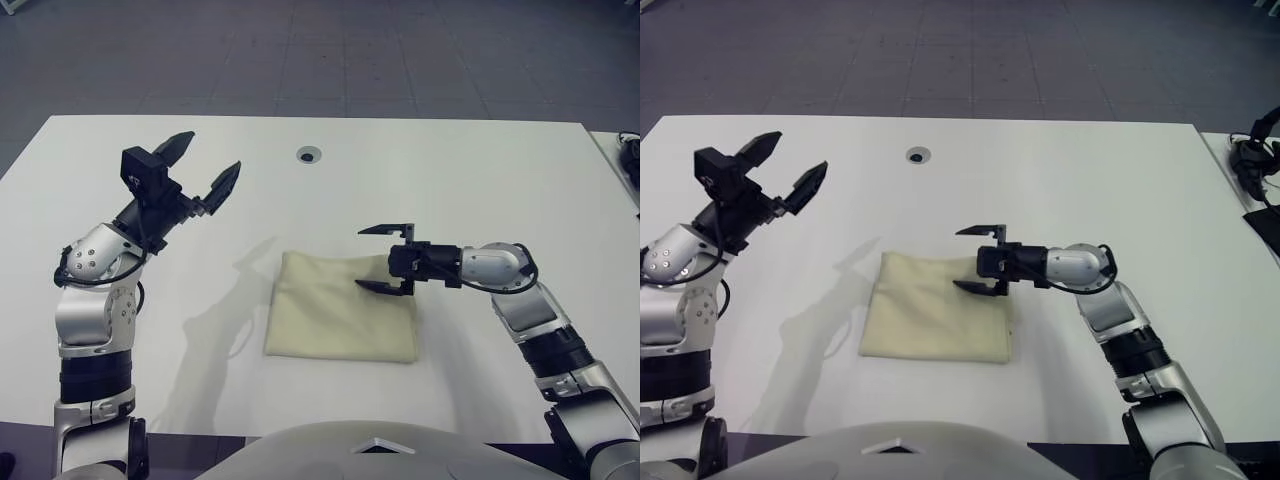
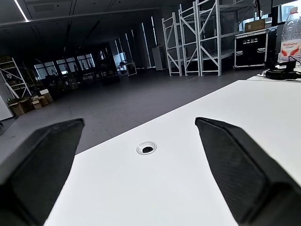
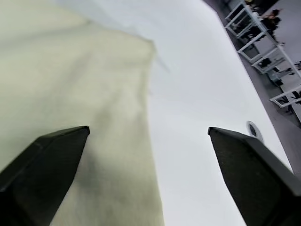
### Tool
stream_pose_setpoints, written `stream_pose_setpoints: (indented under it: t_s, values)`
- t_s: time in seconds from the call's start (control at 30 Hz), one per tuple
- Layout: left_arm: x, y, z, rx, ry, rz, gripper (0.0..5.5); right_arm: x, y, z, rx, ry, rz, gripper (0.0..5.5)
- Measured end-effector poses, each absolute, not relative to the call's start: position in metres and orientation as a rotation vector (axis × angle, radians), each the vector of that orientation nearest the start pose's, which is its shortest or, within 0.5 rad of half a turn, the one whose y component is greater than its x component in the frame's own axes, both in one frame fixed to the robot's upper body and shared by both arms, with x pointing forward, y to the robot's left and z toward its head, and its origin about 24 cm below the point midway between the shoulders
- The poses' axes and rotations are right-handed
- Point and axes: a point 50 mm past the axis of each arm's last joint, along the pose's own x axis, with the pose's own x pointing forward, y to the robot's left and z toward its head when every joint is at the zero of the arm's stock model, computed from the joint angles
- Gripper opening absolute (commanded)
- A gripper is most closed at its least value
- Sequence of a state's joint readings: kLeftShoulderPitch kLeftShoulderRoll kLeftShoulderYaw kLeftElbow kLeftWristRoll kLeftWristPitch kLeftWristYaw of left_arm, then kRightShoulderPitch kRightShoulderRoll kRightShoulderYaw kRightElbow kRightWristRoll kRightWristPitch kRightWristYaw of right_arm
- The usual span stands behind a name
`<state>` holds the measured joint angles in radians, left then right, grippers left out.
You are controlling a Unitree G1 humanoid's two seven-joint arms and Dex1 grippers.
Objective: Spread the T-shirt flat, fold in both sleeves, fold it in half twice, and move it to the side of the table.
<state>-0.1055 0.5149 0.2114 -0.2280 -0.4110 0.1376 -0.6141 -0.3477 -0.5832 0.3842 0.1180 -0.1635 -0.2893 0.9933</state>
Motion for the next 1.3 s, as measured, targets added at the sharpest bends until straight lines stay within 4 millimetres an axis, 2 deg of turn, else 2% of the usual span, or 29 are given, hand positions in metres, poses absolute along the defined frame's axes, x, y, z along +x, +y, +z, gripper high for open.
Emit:
stream_pose_setpoints:
  t_s: [0.07, 0.2, 0.43, 0.53, 0.67, 0.8, 0.97, 1.17, 1.3]
  values:
    - [0.250, 0.222, 0.148, 0.194, -0.228, -0.538, 5.35, 0.273, -0.120, 0.082, -1.022, -0.059, 1.399, 5.40]
    - [0.245, 0.212, 0.136, 0.201, -0.202, -0.562, 5.38, 0.273, -0.099, 0.086, -1.040, -0.134, 1.450, 5.40]
    - [0.240, 0.211, 0.130, 0.186, -0.200, -0.553, 5.38, 0.272, -0.100, 0.080, -1.100, -0.121, 1.477, 5.40]
    - [0.238, 0.212, 0.128, 0.182, -0.194, -0.547, 5.38, 0.284, -0.105, 0.079, -1.144, -0.099, 1.441, 5.40]
    - [0.238, 0.212, 0.127, 0.181, -0.197, -0.542, 5.38, 0.306, -0.132, 0.078, -1.157, -0.006, 1.306, 5.40]
    - [0.233, 0.211, 0.126, 0.181, -0.191, -0.539, 5.38, 0.308, -0.167, 0.080, -1.168, 0.072, 1.206, 5.40]
    - [0.223, 0.219, 0.122, 0.186, -0.171, -0.504, 5.38, 0.288, -0.210, 0.080, -1.126, 0.161, 1.090, 5.40]
    - [0.208, 0.228, 0.122, 0.171, -0.168, -0.454, 5.38, 0.252, -0.281, 0.083, -1.095, 0.354, 0.795, 5.40]
    - [0.200, 0.222, 0.122, 0.145, -0.183, -0.439, 5.38, 0.222, -0.298, 0.077, -0.931, 0.438, 0.621, 5.40]
